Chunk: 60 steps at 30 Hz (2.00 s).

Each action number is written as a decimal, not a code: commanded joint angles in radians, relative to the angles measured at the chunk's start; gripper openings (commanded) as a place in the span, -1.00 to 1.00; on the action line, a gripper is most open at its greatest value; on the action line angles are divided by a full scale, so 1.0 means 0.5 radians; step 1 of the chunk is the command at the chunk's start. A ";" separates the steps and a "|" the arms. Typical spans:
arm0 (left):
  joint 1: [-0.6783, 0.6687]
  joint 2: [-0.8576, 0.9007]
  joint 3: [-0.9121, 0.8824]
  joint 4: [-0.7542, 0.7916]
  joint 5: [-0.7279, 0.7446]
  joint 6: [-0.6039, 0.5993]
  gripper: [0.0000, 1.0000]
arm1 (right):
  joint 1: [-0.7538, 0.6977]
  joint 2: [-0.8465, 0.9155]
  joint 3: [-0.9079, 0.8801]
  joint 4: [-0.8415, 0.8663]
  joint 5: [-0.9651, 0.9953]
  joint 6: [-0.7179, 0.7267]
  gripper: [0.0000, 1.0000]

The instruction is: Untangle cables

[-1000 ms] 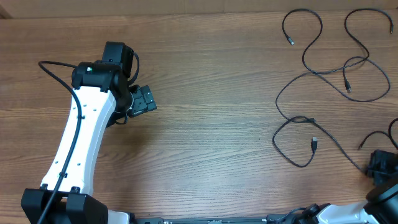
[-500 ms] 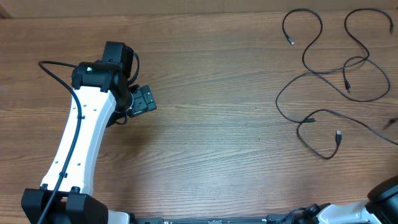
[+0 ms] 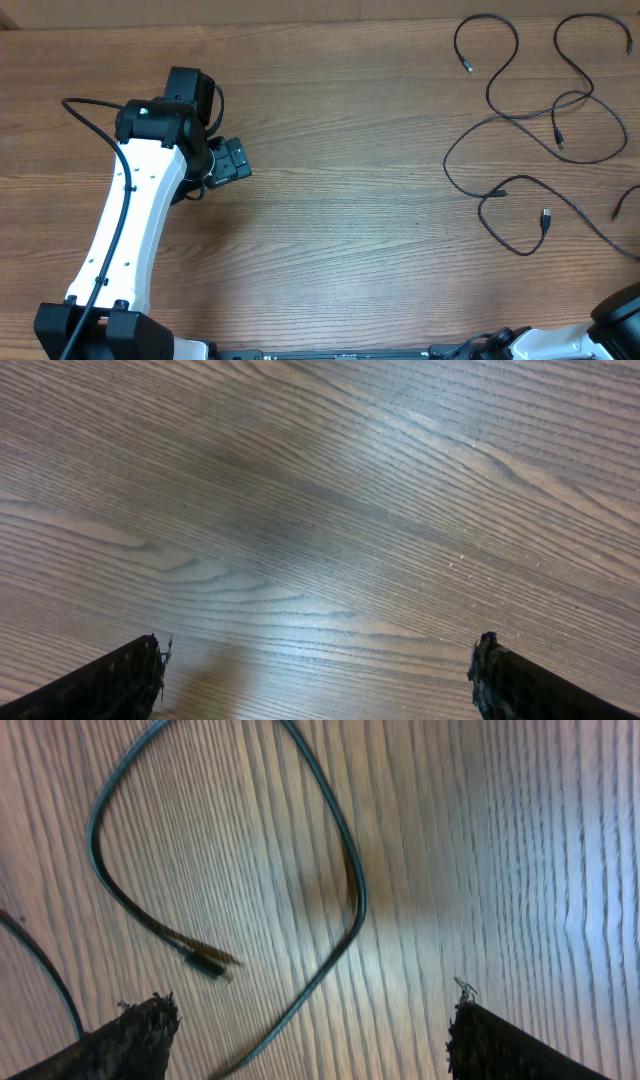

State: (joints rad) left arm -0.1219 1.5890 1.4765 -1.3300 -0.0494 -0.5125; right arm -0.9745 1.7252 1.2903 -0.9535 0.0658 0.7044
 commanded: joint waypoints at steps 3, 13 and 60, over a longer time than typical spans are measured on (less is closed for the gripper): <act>0.008 0.002 0.022 0.005 -0.026 0.038 0.99 | 0.029 -0.014 0.039 -0.053 -0.328 -0.130 0.76; 0.008 0.002 0.022 0.014 -0.025 0.037 0.99 | 0.516 -0.014 -0.002 -0.300 -0.530 -0.482 0.75; 0.008 0.002 0.022 0.050 -0.026 0.038 0.99 | 1.702 -0.012 -0.645 0.250 -0.058 -0.537 -0.15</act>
State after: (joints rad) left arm -0.1219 1.5890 1.4765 -1.3083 -0.0494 -0.5125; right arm -0.1280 1.7252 0.9718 -0.8391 -0.0101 0.4438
